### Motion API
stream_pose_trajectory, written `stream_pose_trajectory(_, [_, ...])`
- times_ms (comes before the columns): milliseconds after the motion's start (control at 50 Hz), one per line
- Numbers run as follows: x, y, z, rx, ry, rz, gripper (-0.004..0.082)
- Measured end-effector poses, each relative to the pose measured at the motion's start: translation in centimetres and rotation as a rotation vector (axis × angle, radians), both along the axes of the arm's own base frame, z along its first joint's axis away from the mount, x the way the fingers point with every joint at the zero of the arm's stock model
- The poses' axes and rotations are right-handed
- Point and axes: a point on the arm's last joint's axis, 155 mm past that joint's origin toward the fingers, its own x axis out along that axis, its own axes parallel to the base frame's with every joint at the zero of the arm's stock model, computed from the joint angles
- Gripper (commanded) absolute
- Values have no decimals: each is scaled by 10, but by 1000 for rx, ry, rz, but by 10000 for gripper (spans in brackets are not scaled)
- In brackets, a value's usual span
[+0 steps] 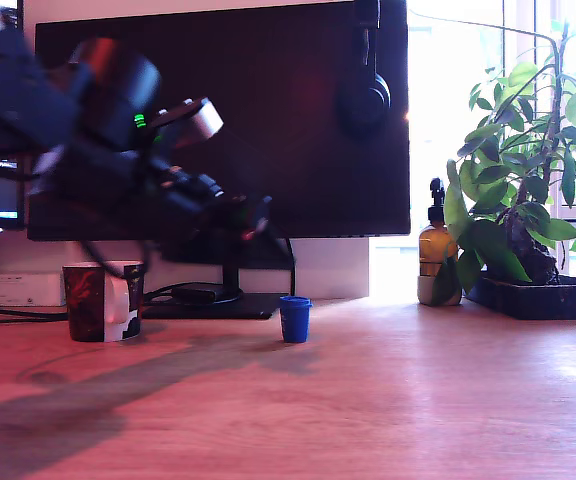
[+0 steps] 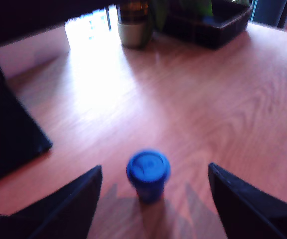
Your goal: Pick up the coffee capsules from the table one by one and drop them inside the nearest coffee cup
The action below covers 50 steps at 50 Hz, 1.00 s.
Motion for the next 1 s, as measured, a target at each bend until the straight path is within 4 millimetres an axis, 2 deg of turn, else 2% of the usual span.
stream_pose_trajectory(220, [6,-7,-31,32,65,-13,619])
stream_pose_trajectory(580, [27,-20,-28,20,46,-14,619])
stream_pose_trajectory(860, [25,-19,-55,47,93,-14,619])
stream_pose_trajectory(1000, [29,-24,-56,44,96,-24,619])
